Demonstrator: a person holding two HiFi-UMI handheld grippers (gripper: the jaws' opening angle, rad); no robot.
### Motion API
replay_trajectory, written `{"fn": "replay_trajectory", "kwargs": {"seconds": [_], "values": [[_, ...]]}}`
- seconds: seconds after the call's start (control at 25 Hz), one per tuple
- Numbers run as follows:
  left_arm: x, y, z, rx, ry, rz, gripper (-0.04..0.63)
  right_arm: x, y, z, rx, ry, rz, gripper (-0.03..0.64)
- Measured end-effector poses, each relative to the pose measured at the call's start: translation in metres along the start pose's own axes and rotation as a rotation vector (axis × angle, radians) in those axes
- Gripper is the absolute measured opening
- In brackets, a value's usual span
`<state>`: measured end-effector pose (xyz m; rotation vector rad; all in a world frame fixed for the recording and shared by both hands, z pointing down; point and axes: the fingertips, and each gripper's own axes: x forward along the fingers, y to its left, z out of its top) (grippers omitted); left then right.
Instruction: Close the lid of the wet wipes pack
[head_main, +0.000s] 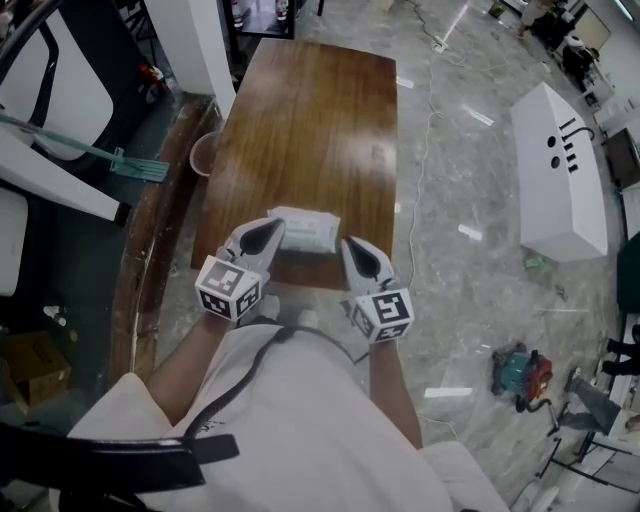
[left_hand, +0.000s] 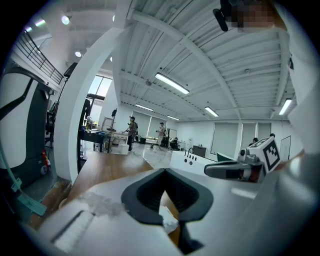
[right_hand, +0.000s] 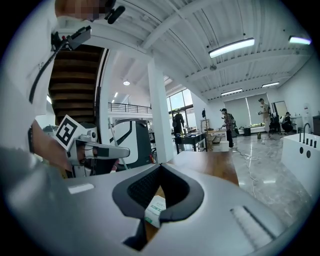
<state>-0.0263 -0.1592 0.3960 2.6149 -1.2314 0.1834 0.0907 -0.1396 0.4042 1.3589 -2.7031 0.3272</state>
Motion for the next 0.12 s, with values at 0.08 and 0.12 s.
{"fn": "replay_trajectory", "kwargs": {"seconds": [0.08, 0.12], "values": [[0.0001, -0.0013, 0.0017, 0.002, -0.003, 0.000, 0.005, -0.0023, -0.0016, 0.0007, 0.000, -0.002, -0.005, 0.008], [0.0002, -0.0018, 0.0025, 0.003, -0.004, 0.000, 0.005, -0.0033, -0.0023, 0.0011, 0.000, -0.002, -0.008, 0.008]]}}
